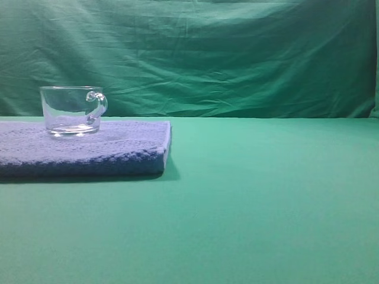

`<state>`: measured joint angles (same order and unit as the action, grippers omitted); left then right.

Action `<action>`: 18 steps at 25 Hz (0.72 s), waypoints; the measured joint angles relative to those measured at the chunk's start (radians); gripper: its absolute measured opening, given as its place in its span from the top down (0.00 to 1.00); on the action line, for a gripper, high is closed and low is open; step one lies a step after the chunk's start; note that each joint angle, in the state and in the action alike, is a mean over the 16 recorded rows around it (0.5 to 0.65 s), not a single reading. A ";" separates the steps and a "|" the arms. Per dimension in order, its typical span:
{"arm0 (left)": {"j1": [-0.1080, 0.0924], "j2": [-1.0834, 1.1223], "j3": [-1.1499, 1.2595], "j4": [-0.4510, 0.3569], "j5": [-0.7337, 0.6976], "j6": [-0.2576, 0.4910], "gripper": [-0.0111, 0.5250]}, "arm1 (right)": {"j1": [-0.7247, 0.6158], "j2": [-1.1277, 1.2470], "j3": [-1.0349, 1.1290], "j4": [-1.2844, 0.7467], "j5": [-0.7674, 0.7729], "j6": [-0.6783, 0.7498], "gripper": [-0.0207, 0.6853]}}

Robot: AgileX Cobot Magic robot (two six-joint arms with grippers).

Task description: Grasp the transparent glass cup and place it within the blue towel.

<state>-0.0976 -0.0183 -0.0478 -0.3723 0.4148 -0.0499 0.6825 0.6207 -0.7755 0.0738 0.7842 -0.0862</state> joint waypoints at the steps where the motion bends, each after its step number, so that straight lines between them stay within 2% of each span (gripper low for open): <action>1: 0.000 0.000 0.000 0.000 0.000 0.000 0.98 | -0.001 -0.019 0.010 -0.009 0.004 0.008 0.97; 9: 0.000 0.000 0.000 0.000 0.000 0.000 0.98 | -0.079 -0.148 0.139 -0.077 -0.108 0.073 0.97; 18: 0.000 0.000 0.000 0.000 0.000 0.000 0.98 | -0.334 -0.357 0.404 -0.094 -0.304 0.095 0.97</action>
<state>-0.0976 -0.0183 -0.0478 -0.3723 0.4148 -0.0499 0.3484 0.2634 -0.3714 -0.0203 0.4799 0.0084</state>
